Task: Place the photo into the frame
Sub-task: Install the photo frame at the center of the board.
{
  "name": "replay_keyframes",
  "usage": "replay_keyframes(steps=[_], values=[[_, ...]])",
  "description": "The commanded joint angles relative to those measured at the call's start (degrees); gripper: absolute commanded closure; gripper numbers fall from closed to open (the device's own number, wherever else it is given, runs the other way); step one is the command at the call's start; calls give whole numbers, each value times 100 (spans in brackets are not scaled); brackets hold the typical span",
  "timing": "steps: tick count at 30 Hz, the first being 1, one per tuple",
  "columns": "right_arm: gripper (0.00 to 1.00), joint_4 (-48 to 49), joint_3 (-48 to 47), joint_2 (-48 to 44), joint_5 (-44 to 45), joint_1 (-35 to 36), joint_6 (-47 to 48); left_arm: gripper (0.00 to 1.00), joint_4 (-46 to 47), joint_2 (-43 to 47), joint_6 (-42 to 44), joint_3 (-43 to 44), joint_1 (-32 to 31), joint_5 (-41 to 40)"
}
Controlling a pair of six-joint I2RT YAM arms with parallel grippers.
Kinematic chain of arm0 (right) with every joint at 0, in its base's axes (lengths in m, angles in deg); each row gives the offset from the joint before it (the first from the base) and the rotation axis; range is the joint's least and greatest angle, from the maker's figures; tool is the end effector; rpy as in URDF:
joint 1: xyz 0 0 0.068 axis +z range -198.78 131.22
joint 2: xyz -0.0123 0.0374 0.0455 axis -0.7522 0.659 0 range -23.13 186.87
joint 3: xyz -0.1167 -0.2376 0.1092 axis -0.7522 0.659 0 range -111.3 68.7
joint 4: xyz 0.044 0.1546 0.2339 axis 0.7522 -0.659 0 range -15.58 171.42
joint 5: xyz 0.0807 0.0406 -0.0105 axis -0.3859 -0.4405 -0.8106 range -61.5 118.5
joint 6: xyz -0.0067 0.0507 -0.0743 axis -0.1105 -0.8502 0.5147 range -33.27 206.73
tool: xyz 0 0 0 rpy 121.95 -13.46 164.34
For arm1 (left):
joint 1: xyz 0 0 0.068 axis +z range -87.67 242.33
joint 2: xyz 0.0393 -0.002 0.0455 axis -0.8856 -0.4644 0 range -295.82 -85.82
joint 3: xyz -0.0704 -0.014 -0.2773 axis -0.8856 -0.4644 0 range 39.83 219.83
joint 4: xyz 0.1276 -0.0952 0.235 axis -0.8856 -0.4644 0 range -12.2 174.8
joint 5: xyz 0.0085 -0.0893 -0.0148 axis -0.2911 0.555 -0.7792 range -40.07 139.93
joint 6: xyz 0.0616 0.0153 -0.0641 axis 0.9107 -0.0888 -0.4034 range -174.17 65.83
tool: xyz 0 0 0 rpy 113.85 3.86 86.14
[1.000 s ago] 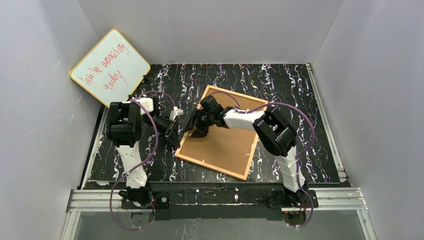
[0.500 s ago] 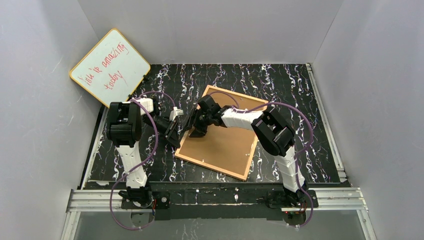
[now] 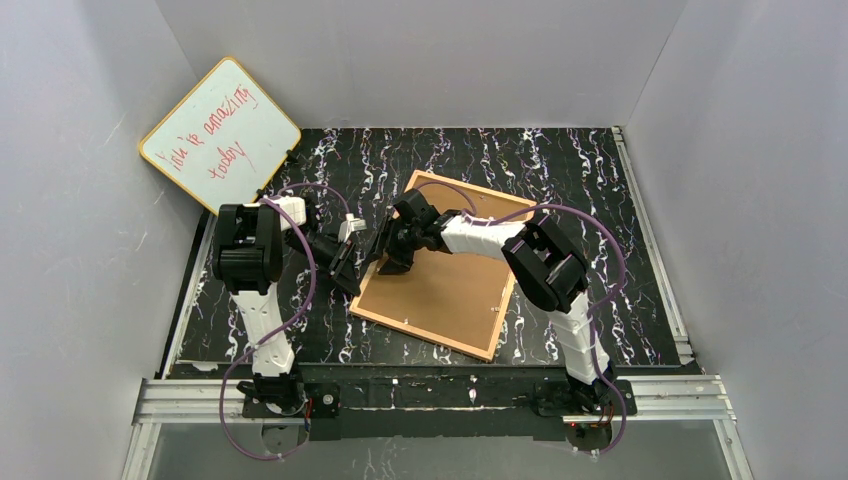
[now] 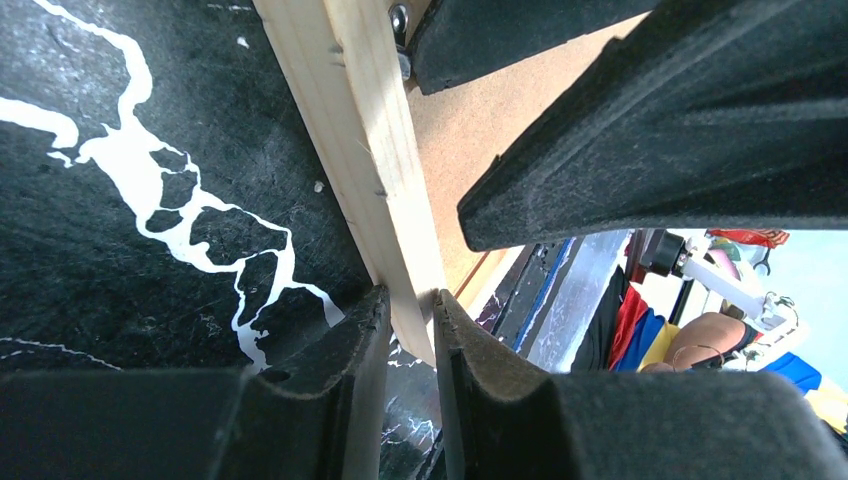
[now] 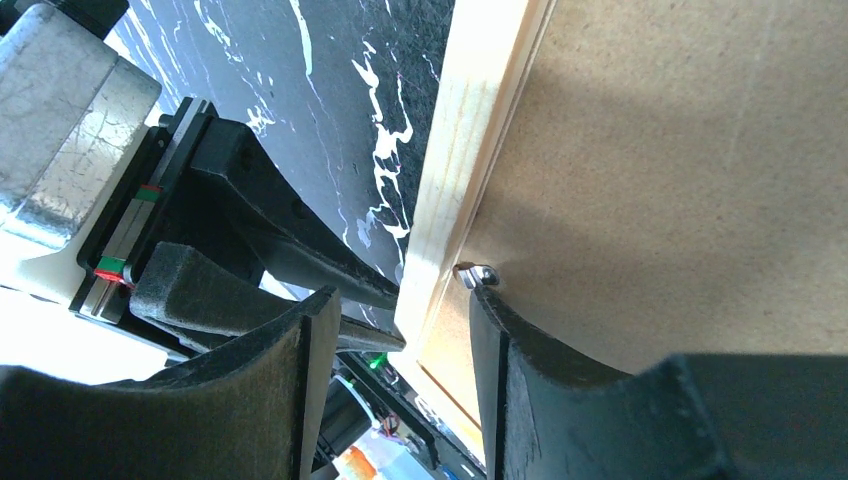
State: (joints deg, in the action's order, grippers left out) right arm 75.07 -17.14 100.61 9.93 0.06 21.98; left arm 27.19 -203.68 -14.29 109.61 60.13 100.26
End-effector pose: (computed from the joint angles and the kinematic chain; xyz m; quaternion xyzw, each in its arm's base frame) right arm 0.3303 0.4167 0.1220 0.0637 0.9092 0.4024 0.0857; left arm 0.3377 -0.0752 0.0787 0.2677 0.8577 -0.4385 0.0191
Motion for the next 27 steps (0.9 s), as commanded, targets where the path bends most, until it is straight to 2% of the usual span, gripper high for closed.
replay_keyframes(steps=[1,13,21,27], values=[[42,588,-235,332,678,37,-23,80,18,99,139,-202,-88,83],[42,889,-140,222,938,55,-521,80,197,60,-32,-297,-175,237],[39,1152,1230,-1097,1022,-23,-723,80,758,383,-625,-535,-176,333],[39,1136,1371,-1184,869,-16,-875,80,878,337,-753,-588,-176,324]])
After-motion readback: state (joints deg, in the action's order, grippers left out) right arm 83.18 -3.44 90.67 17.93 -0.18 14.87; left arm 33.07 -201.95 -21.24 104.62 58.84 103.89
